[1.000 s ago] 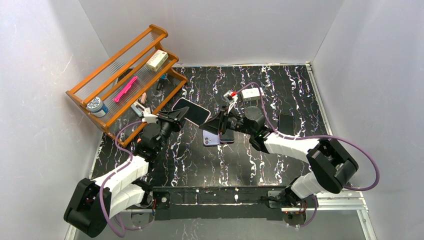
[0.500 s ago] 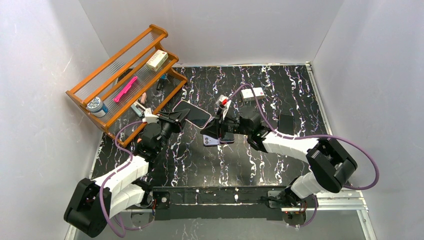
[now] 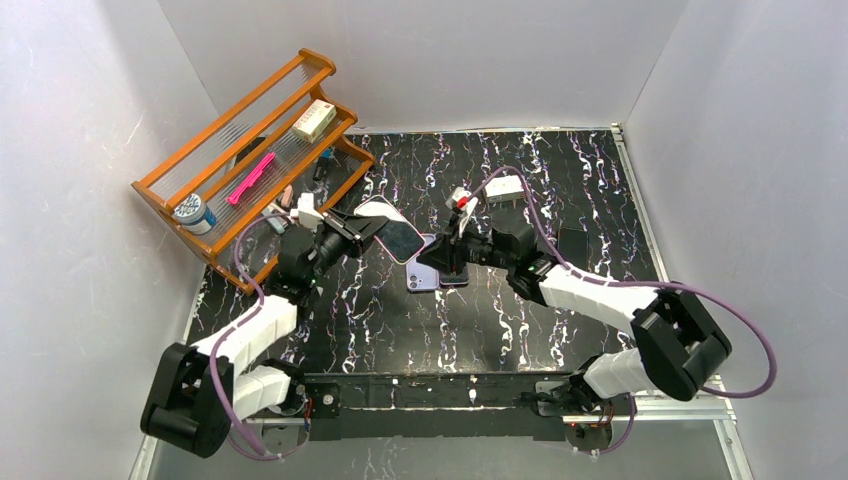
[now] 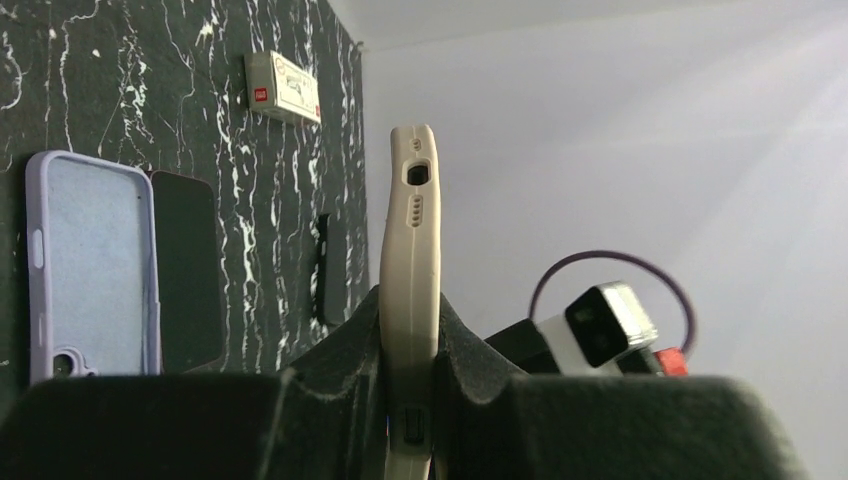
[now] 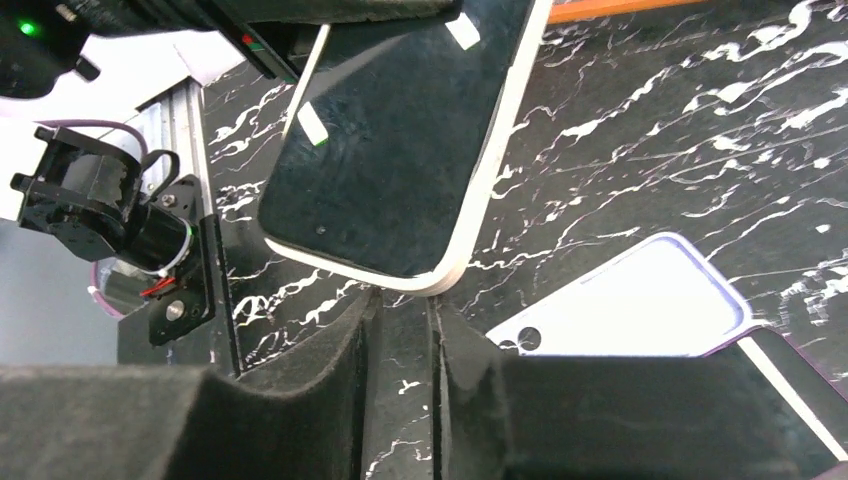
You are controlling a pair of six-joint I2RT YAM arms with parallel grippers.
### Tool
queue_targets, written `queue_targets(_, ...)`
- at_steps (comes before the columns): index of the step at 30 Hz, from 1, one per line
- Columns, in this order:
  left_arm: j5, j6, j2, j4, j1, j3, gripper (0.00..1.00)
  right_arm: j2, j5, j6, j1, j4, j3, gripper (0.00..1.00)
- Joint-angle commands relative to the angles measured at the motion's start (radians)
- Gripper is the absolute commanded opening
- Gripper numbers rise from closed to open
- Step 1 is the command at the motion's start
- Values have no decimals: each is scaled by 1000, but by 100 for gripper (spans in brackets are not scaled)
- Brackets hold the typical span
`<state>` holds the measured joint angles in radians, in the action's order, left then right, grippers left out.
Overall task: Take the phone out of the phone case
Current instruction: Remove the phone case from the phone.
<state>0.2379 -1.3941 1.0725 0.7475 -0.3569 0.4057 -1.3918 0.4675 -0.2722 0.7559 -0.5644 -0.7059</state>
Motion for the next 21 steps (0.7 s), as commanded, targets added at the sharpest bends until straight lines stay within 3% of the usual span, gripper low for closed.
queue_targets(1,269,150,59,55,43,123,0,84,29,75,-16,82,-3,36)
queue_targets(9,521,385,101,-74,85,264,0,147,95,164,-23,231,-32,61)
queue_targets(16,631,683,83,-355,86,403,0,143,172,187,-23,255,-63,70)
queue_targets(21,697,719,84,-369,86,427,0,101,257,180,-23,253,-109,71)
